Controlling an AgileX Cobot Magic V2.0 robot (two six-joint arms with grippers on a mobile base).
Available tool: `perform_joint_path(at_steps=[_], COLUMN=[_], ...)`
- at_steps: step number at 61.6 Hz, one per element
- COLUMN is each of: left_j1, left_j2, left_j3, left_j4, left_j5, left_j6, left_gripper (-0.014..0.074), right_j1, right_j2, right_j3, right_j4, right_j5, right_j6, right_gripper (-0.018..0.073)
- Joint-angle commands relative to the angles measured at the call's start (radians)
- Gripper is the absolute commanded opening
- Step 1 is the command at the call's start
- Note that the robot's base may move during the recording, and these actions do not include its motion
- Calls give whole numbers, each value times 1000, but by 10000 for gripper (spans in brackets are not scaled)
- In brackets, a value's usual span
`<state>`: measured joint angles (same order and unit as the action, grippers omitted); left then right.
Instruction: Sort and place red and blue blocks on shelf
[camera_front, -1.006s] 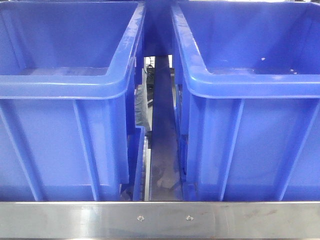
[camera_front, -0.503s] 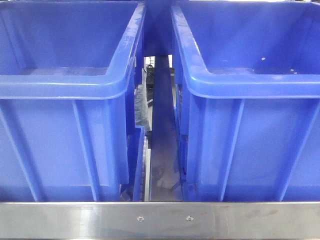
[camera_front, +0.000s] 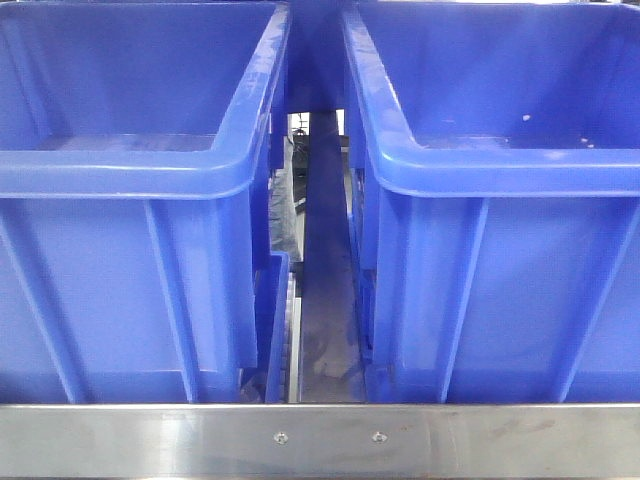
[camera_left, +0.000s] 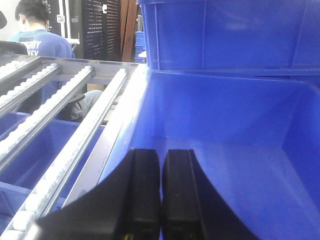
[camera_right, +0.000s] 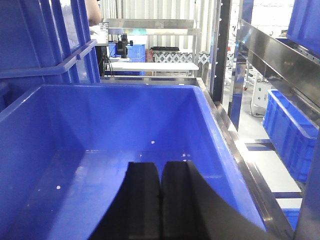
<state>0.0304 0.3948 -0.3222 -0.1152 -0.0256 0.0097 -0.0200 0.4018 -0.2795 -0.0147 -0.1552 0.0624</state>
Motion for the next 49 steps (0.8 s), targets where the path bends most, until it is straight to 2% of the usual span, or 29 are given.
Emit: perform_joint_path(at_steps=[1,17,25,49], left_j1=[0,0,0,0], left_j2=[5,5,5,5], left_j3=[-30,-28,-29,-29], left_j4=[-8,-8,-8,-8], left_j5=[-91,-91,-91,-91], left_j6=[0,0,0,0], left_gripper=[124,124,124,124], right_j1=[-8,-4,11,13], right_j2=[1,-37,-151,-435], right_j3=[-28,44,108,256], right_j4=[-11,-22,-52,-53], right_j5=[-81,-83,-83,-84], right_j6=[-9,-9,-9,-9], right_gripper=[50,50,50,50])
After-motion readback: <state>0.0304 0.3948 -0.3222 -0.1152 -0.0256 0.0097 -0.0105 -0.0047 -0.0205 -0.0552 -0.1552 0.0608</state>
